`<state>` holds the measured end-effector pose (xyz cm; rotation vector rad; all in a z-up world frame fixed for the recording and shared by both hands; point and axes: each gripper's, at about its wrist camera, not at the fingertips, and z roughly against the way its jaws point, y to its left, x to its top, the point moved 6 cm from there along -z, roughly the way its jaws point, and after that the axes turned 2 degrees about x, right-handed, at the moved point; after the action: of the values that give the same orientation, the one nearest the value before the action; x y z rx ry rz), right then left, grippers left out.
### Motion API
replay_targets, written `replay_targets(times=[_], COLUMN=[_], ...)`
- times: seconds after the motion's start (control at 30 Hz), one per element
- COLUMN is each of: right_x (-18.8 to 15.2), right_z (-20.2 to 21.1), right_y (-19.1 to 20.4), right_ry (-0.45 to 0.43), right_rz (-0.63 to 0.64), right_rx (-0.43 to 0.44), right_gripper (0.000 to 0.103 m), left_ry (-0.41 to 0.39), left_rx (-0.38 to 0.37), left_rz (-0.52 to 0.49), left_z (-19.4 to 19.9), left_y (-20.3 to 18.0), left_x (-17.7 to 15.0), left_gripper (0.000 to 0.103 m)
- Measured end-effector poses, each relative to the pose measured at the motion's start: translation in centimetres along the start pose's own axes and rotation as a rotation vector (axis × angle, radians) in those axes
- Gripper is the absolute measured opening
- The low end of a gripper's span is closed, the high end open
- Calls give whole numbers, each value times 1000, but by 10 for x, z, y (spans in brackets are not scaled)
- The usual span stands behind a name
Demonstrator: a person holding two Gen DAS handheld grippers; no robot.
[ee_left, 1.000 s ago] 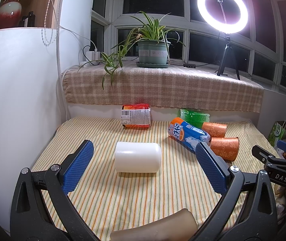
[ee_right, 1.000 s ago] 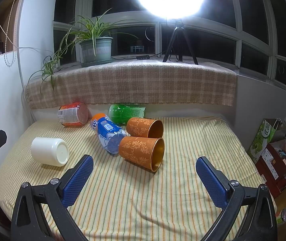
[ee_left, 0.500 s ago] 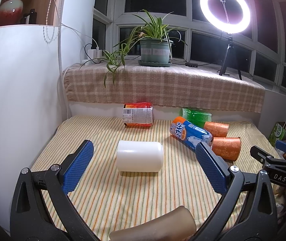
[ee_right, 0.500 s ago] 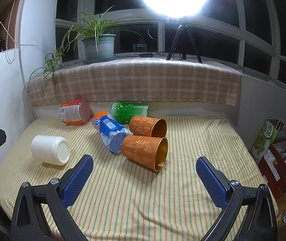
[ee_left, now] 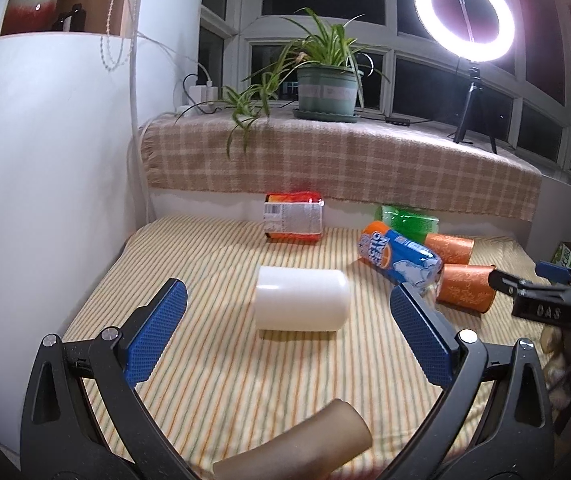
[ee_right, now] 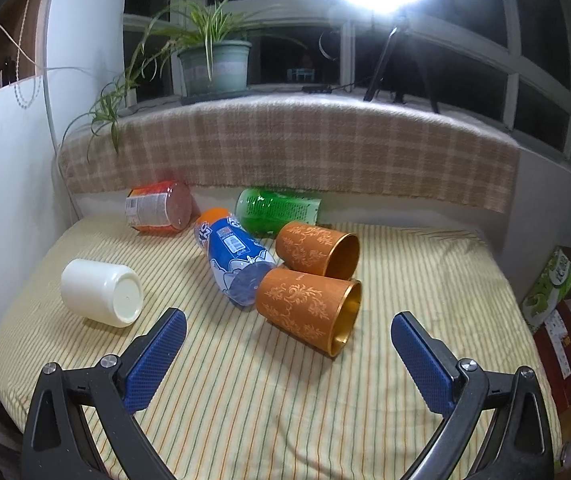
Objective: Flip cup upright
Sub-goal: 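Move the right tool to the blue Arctic Ocean bottle and close on it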
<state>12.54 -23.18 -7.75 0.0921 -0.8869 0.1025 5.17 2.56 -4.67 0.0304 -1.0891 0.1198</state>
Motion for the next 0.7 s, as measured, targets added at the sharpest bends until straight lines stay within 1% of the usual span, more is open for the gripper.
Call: replay_targets(times=[0.17,0.33,0.53,0.7], right_x=[14,28,43,58], right_z=[-25,-50,-81,-109], right_y=[3,13,34,49], right_ry=[47,96,177,228], right_rz=[32,92,167,221], right_rx=[17,41,113,128], right_gripper=[103,103,103,102], left_ry=[22,45,64,70], left_rx=[9,22,61,91], left_rz=[14,23,36,53], left_z=[-2,-2,1,5], left_y=[15,28,47,61], left_x=[-4,-9,-16,-19], left_gripper=[103,103,103,103])
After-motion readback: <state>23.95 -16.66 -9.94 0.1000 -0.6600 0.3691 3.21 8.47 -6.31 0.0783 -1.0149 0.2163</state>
